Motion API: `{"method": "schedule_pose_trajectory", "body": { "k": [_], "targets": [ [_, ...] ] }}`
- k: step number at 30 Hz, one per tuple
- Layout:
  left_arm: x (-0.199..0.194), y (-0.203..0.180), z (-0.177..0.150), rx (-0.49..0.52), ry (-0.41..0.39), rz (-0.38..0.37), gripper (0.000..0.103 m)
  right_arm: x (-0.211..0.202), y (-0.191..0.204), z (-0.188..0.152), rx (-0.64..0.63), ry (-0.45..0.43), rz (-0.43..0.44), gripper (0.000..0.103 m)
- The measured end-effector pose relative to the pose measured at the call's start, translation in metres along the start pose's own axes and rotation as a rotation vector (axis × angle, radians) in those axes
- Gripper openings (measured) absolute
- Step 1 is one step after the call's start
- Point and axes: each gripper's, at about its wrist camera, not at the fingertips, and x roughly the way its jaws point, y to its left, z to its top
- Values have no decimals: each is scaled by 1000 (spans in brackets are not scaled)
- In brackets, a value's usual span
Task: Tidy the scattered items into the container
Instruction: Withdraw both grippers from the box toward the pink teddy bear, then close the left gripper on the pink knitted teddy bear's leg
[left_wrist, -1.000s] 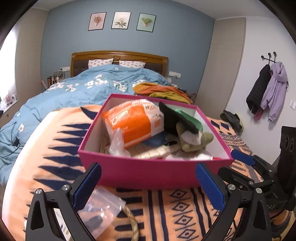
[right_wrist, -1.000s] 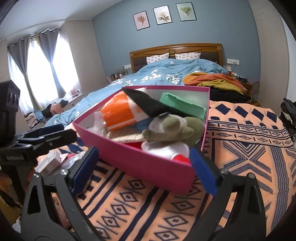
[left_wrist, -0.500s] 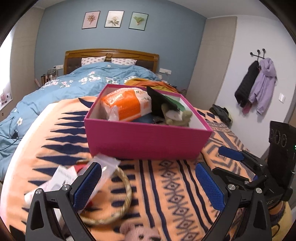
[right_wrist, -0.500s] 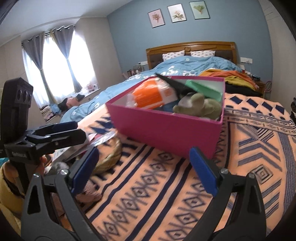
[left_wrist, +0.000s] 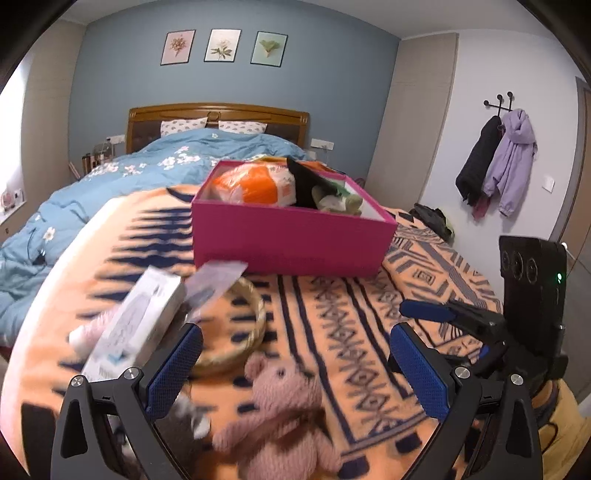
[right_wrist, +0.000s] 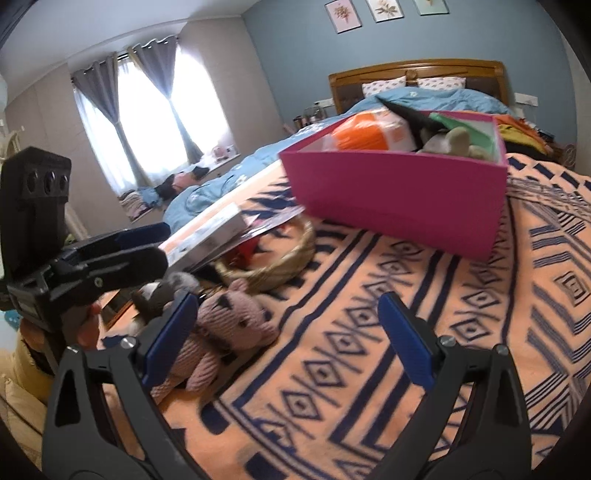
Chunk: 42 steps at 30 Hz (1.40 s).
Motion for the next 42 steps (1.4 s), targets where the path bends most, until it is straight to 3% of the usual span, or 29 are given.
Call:
{"method": "schedule_pose_trajectory", "body": {
  "k": [12,29,42],
  "targets": [
    [-23,2,-48,4,25,-46,103,18,19,-17,11,63,71,99],
    [-4,-10,-78,6,135,-81,103,35,31,-22,10,126,123,99],
    [-2,-7,-84,-12,128,-99,103,57,31,-22,33,182,140,99]
  ]
}}
